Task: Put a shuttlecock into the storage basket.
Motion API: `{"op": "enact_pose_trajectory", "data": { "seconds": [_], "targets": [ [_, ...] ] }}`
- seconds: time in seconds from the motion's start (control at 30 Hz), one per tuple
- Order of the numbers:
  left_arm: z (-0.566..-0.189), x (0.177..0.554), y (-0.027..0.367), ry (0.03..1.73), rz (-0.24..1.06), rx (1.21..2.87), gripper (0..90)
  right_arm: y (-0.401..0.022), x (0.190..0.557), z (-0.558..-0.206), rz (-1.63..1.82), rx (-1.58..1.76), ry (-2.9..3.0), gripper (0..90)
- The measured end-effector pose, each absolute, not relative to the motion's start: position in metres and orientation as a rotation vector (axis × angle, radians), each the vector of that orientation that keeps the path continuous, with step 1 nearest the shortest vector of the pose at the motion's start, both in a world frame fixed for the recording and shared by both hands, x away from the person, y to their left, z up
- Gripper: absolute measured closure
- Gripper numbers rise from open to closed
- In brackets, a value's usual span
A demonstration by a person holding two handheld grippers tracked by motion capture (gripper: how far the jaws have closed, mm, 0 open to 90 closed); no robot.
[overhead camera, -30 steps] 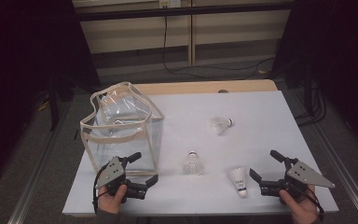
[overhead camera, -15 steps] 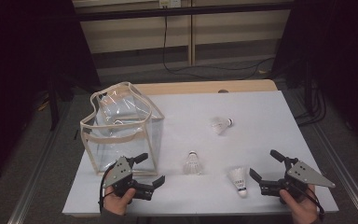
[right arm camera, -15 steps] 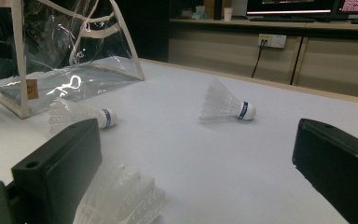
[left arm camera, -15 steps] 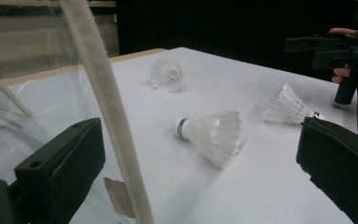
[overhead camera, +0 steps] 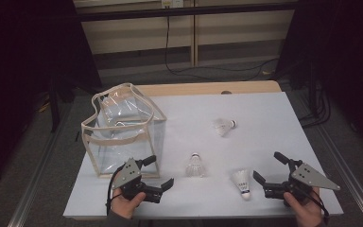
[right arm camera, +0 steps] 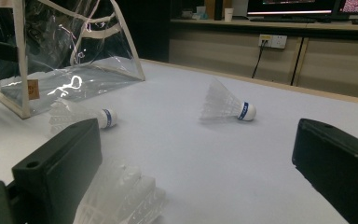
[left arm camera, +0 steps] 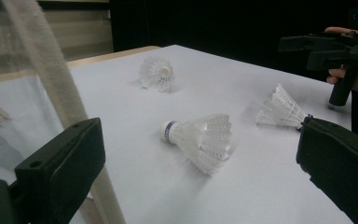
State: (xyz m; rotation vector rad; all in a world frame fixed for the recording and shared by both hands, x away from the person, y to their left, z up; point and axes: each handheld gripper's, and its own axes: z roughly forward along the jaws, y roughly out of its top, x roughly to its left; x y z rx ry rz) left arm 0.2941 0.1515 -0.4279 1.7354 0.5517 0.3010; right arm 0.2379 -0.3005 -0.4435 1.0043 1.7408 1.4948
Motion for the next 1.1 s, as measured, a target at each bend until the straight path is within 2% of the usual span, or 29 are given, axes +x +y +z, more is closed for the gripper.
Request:
{"op": "enact_pose_trajectory", "data": {
  "seconds": [1.1],
  "targets": [
    [-0.431, 0.296, 0.114, 0.561, 0.243, 1.783, 1.8, -0.3, 0.237, -0.443, 1.5, 0.993, 1.741, 1.2]
  ]
}}
